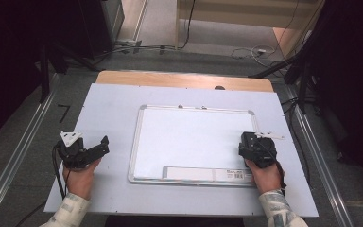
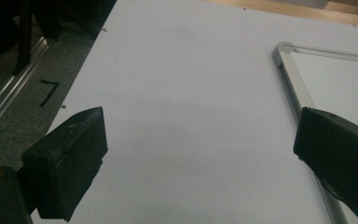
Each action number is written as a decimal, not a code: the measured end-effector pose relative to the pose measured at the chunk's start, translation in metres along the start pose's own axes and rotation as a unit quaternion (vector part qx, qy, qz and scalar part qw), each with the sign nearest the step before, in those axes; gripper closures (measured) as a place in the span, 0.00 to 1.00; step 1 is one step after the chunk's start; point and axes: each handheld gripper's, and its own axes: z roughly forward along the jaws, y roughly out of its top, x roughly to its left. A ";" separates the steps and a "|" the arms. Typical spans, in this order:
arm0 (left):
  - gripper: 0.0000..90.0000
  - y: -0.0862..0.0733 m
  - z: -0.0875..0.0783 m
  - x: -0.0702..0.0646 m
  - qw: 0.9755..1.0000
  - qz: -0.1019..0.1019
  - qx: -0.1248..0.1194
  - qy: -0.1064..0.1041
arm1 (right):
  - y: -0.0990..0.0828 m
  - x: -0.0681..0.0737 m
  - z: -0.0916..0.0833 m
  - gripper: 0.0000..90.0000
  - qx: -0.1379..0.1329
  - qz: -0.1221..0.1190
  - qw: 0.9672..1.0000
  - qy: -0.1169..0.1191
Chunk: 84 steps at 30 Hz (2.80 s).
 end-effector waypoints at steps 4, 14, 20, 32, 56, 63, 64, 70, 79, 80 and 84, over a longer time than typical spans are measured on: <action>0.04 0.000 0.000 0.000 1.000 -0.001 -0.001 0.000 | 0.002 0.000 -0.005 0.24 -0.017 -0.005 1.000 0.000; 0.04 0.000 0.001 0.000 1.000 0.000 0.001 0.001 | 0.007 0.003 -0.020 0.21 -0.059 -0.034 0.997 0.029; 0.04 -0.001 0.001 -0.001 1.000 0.001 0.002 0.001 | 0.009 0.005 -0.024 0.19 -0.063 -0.037 0.996 0.041; 0.04 -0.001 0.002 0.000 1.000 0.000 0.003 0.001 | 0.009 0.006 -0.030 0.18 -0.077 -0.059 0.994 0.058; 0.04 0.000 0.002 -0.001 1.000 0.001 0.002 0.000 | 0.000 -0.020 -0.045 0.18 -0.082 -0.044 0.994 0.057; 0.04 0.000 0.002 -0.001 1.000 0.001 0.003 0.000 | -0.002 -0.026 -0.047 0.18 -0.083 -0.035 0.994 0.060; 0.04 0.000 0.002 -0.001 1.000 0.001 0.002 0.000 | -0.003 -0.027 -0.047 0.18 -0.086 -0.036 0.994 0.059; 0.04 -0.001 0.002 -0.001 1.000 0.001 0.003 0.000 | -0.004 -0.031 -0.049 0.18 -0.086 -0.034 0.994 0.057; 0.04 -0.001 0.002 0.000 1.000 0.001 0.004 -0.001 | -0.007 -0.039 -0.053 0.18 -0.090 -0.024 0.994 0.051; 0.04 -0.001 0.003 0.000 1.000 0.000 0.004 -0.001 | -0.007 -0.040 -0.053 0.18 -0.091 -0.023 0.994 0.051; 0.04 -0.001 0.002 -0.001 1.000 0.001 0.005 0.000 | -0.008 -0.044 -0.053 0.18 -0.091 -0.020 0.994 0.049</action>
